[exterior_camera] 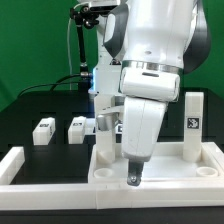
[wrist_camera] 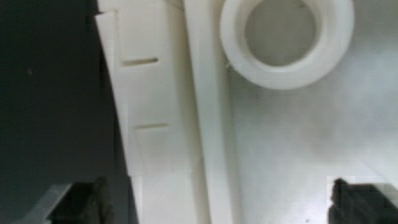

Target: Assemble desk

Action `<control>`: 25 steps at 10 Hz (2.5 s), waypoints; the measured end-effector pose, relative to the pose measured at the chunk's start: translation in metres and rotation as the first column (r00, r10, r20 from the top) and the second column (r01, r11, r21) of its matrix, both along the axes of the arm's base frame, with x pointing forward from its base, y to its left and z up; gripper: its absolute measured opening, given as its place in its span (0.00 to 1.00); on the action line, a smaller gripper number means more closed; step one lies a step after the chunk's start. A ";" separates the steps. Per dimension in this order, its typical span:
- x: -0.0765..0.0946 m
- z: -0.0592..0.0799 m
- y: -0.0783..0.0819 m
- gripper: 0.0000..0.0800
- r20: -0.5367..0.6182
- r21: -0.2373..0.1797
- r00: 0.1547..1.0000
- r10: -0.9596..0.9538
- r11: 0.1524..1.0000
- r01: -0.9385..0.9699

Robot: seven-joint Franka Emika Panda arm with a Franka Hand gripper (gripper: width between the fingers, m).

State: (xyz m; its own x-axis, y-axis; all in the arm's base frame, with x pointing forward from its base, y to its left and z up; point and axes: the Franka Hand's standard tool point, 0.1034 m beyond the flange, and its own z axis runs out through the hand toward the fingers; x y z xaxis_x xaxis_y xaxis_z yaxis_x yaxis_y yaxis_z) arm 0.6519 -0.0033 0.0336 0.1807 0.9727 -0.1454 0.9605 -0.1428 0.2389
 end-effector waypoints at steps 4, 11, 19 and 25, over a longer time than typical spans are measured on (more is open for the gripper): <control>0.000 0.000 -0.001 0.81 0.000 0.000 1.000 -0.002 1.000 0.002; 0.007 0.073 -0.028 0.81 -0.065 -0.024 0.994 -0.086 0.996 0.084; 0.009 0.076 -0.038 0.81 0.016 0.069 0.856 -0.517 0.855 0.515; -0.029 0.114 -0.145 0.81 -0.093 0.145 0.503 -0.860 0.488 0.861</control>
Offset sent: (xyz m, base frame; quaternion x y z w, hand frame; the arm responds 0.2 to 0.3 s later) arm 0.0000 0.0000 0.0000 0.0000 0.0000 0.0000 1.0000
